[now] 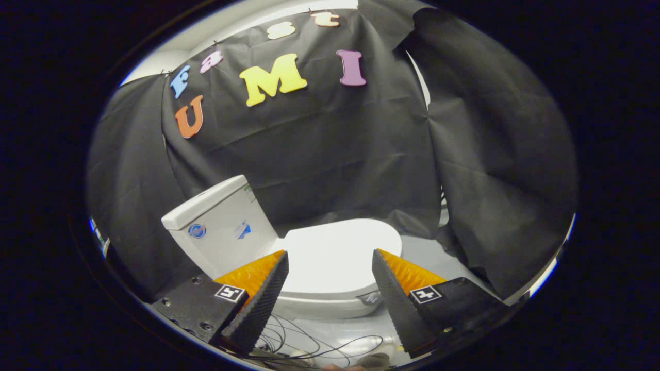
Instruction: Open the toilet lid.
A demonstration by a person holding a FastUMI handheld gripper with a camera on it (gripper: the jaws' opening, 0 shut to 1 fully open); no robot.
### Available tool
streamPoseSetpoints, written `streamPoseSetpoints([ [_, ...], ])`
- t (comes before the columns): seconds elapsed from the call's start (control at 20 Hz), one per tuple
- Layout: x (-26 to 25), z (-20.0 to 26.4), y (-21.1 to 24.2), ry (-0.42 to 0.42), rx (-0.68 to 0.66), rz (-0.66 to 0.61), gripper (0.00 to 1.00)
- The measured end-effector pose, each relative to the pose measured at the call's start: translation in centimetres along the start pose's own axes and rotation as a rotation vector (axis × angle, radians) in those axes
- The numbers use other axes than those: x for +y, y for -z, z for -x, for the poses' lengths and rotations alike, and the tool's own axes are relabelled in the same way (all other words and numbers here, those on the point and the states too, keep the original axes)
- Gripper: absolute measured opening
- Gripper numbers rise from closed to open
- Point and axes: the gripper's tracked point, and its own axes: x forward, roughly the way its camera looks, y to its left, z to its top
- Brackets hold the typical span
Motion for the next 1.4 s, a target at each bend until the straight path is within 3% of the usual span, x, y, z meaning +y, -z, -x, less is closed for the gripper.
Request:
streamPoseSetpoints([
  [0.4,-2.3,-4.3,6.0,0.012,0.178,-0.128,0.98],
  [0.7,-6.0,-6.9,12.6,0.099,0.371,-0.275,0.98],
  [0.9,-8.2,-8.3,14.8,0.133,0.413,-0.354,0.97],
  [1.4,-8.8,-12.1,16.4,0.069,0.411,-0.646,0.89],
])
